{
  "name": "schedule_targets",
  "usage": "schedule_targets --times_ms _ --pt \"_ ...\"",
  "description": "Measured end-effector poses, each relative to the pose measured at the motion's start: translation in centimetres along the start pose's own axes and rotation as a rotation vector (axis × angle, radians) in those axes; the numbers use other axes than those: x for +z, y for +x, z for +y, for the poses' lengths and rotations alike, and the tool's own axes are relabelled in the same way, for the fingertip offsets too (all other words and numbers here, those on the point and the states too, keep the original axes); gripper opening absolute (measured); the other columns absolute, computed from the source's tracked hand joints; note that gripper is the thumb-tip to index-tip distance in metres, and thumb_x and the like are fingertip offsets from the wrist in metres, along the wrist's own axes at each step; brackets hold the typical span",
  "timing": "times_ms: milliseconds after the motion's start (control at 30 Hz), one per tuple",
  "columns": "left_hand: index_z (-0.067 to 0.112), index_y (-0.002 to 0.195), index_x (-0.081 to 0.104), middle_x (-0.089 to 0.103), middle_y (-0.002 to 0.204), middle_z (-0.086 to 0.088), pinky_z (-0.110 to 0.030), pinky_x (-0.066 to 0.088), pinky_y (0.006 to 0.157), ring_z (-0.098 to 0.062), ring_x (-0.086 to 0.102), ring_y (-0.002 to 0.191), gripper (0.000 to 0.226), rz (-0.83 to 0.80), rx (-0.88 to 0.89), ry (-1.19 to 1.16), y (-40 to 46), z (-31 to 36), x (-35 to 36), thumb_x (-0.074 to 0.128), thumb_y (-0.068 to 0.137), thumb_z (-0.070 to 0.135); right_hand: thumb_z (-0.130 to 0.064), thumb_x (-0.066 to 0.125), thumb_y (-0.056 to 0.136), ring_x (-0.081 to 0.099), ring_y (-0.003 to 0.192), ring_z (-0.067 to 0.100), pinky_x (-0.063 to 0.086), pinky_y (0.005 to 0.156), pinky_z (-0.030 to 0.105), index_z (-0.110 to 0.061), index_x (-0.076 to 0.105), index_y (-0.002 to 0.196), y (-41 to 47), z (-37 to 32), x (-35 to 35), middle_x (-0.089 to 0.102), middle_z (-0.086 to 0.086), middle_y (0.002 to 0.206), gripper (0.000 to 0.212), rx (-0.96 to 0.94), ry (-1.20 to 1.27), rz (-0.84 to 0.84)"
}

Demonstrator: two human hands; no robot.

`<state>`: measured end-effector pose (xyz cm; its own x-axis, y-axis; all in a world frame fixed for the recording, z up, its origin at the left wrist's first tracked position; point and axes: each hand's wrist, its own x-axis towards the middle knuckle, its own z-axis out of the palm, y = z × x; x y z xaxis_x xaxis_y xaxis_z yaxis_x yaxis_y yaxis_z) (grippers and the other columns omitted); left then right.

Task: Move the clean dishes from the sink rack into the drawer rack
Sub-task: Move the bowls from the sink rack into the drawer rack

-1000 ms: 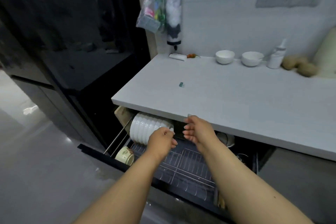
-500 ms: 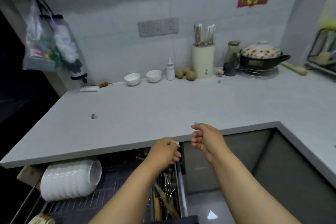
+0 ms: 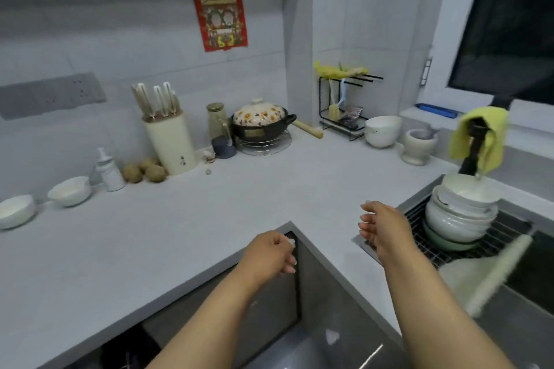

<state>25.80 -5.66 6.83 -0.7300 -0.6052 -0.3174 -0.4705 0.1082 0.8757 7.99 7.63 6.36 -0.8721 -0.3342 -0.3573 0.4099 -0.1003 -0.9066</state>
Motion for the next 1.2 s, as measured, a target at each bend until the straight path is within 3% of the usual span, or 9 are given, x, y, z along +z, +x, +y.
schedule_targets --times_ms 133,233,400,533,767,900,967,1100,1200 --pt "0.009 0.091 0.060 0.068 0.076 -0.007 -0.020 0.049 0.052 -0.015 0.065 0.060 0.014 -0.106 0.005 -0.009 3.8 3.1 5.0 0.051 0.097 0.018 -0.013 0.052 0.092 0.043 0.051 0.015 0.039 0.047 0.025 -0.010 0.052 0.083 6.2 -2.2 -6.5 0.046 0.005 0.062 0.009 -0.018 0.041 0.223" --pt "0.008 0.092 0.061 0.069 0.077 -0.007 -0.023 0.051 0.056 -0.016 0.066 0.060 0.014 -0.150 0.013 0.022 5.9 4.8 8.2 0.054 0.096 0.020 -0.021 0.050 0.093 0.046 0.050 0.018 0.039 0.046 0.028 -0.005 0.053 0.080 10.2 -4.4 -11.1 0.051 0.008 0.064 0.021 0.007 0.029 0.414" --pt "0.010 0.090 0.062 0.069 0.076 -0.006 -0.031 0.053 0.068 -0.018 0.066 0.064 0.014 -0.210 0.042 0.083 8.3 6.8 12.4 0.053 0.096 0.020 -0.022 0.050 0.086 0.054 0.049 0.021 0.043 0.045 0.028 -0.001 0.052 0.121 15.7 -6.8 -17.1 0.062 0.014 0.077 0.041 0.026 -0.069 0.633" --pt "0.008 0.092 0.061 0.070 0.077 -0.009 -0.027 0.053 0.064 -0.019 0.065 0.066 0.015 -0.266 0.054 0.080 9.6 8.3 14.8 0.050 0.097 0.015 -0.021 0.049 0.089 0.054 0.050 0.023 0.041 0.043 0.026 0.000 0.043 0.126 17.8 -7.3 -19.1 0.066 0.020 0.095 0.043 0.078 -0.240 0.653" --pt "0.004 0.097 0.060 0.070 0.079 -0.009 -0.024 0.053 0.060 -0.016 0.065 0.063 0.016 -0.326 0.056 0.123 11.7 9.5 17.8 0.051 0.098 0.018 -0.011 0.049 0.083 0.055 0.042 0.022 0.044 0.044 0.022 0.005 0.055 0.117 20.0 -7.1 -20.7 0.067 0.018 0.065 0.039 0.166 -0.453 0.570" --pt "0.008 0.097 0.061 0.071 0.084 -0.010 -0.021 0.051 0.057 -0.015 0.066 0.064 0.016 -0.352 0.036 0.134 12.4 9.3 18.3 0.050 0.098 0.019 -0.004 0.045 0.079 0.051 0.038 0.022 0.044 0.046 0.023 0.011 0.064 0.098 20.7 -6.9 -20.9 0.060 0.011 0.039 0.031 0.169 -0.492 0.549" --pt "0.010 0.096 0.061 0.071 0.085 -0.011 -0.020 0.050 0.056 -0.015 0.066 0.065 0.015 -0.356 0.031 0.137 12.7 9.1 18.3 0.049 0.098 0.018 -0.003 0.046 0.080 0.053 0.041 0.022 0.046 0.047 0.025 0.011 0.064 0.098 21.1 -7.0 -20.8 0.064 0.012 0.046 0.029 0.173 -0.487 0.556" --pt "0.009 0.095 0.060 0.070 0.080 -0.009 -0.023 0.050 0.058 -0.015 0.065 0.063 0.015 -0.350 0.023 0.114 13.1 9.1 18.1 0.051 0.098 0.019 -0.006 0.055 0.081 0.065 0.087 0.034 0.050 0.071 0.033 0.007 0.062 0.109 20.5 -7.7 -20.2 0.071 0.016 0.092 0.032 0.093 -0.562 0.630" --pt "0.008 0.096 0.060 0.070 0.080 -0.008 -0.026 0.053 0.063 -0.016 0.066 0.065 0.017 -0.333 0.027 0.098 13.5 9.1 17.9 0.050 0.099 0.020 -0.010 0.050 0.084 0.060 0.062 0.026 0.042 0.054 0.025 0.004 0.062 0.107 19.2 -8.2 -19.3 0.067 0.012 0.071 0.030 -0.057 -0.574 0.650"
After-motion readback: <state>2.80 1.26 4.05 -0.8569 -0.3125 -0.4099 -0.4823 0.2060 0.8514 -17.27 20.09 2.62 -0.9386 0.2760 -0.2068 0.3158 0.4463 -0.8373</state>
